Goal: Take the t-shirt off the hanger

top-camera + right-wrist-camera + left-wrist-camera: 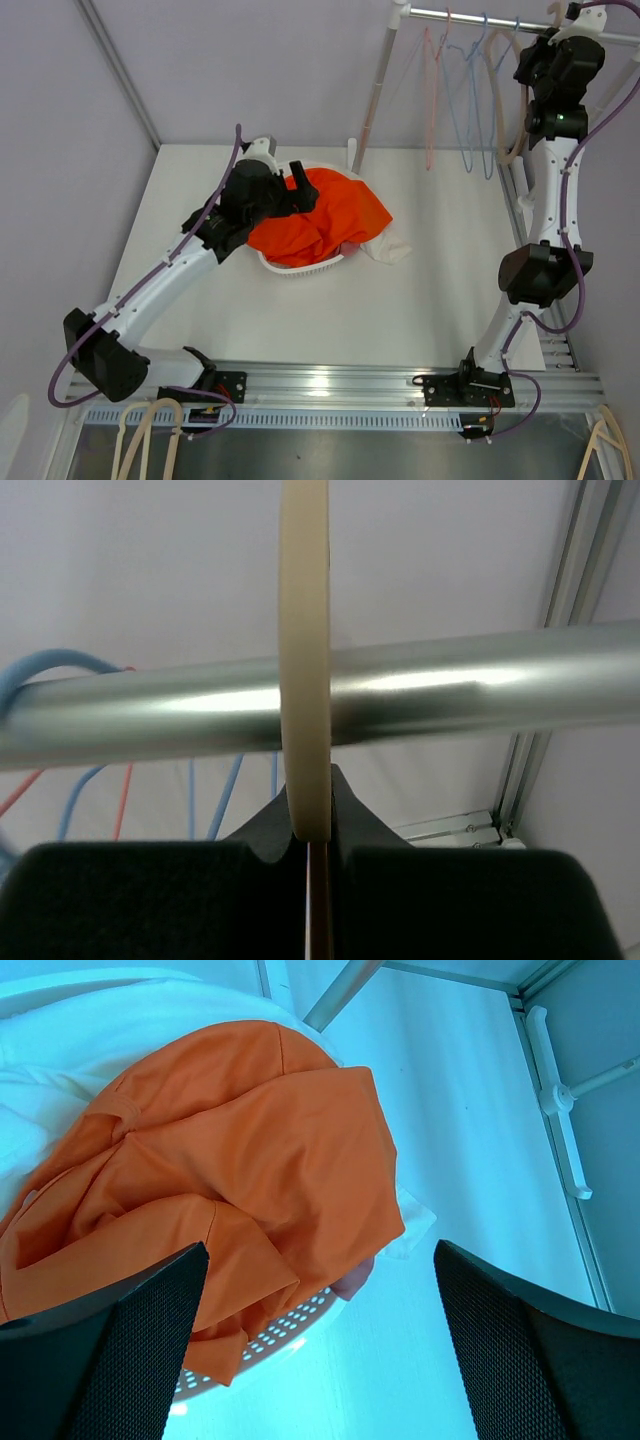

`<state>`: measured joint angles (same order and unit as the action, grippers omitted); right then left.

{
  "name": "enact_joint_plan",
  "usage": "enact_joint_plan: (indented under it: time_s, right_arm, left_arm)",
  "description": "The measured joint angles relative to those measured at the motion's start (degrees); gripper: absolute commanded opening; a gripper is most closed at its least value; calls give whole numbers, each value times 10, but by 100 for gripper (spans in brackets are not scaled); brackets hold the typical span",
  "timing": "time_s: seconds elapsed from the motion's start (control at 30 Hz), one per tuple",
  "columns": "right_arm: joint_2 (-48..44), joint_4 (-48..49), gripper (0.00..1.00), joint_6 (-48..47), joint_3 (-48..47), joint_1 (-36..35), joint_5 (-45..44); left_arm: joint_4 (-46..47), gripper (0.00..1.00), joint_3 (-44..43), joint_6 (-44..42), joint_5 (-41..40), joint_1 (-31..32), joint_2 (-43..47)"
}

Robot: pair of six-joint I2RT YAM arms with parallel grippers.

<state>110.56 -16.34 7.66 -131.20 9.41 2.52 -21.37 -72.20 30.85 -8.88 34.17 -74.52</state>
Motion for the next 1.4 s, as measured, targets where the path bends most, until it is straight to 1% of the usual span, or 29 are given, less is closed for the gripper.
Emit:
enact_joint_plan:
  time_s: [0.17,0.37,0.4,0.5,0.53,0.63,0.87,1.07,1.2,1.27,1.3,1.33,1.4]
  right_arm:
    - [18,0,0,0,1,0,4]
    - [16,12,1,0,13,1,5]
    - [11,19,2,0,24,1,5]
    - [-9,29,24,-2,54,1,0]
    - [-14,27,29,-1,60,1,-1]
    - [-18,18,34,-5,65,1,-5]
    - [-33,-14,39,-7,65,1,-10]
    - [-118,-24,43,-12,98,1,-26]
    - [-213,-16,46,-9,169,1,-38]
    - [-261,-13,55,-6,210,1,-45]
    - [-285,-9,64,-4,232,1,-48]
    - [-304,-11,98,-1,248,0,-51]
    - [-338,-14,99,0,271,-7,-59]
  left_arm:
    - [-11,100,2,-1,-1,0,5]
    - [-15,100,3,0,-1,0,8]
    - [-16,99,3,0,-1,0,8]
    - [-16,100,6,0,-1,1,9]
    - [-17,99,7,0,-2,1,9]
    - [-19,99,15,0,-4,1,15]
    - [-21,100,24,0,-11,1,40]
    - [-23,100,24,1,-16,5,57]
    - [-24,99,31,1,-21,14,73]
    - [-29,100,36,1,-24,19,83]
    - [-32,99,39,1,-26,22,89]
    - [-34,100,41,1,-28,24,94]
    - [-38,100,48,1,-28,27,109]
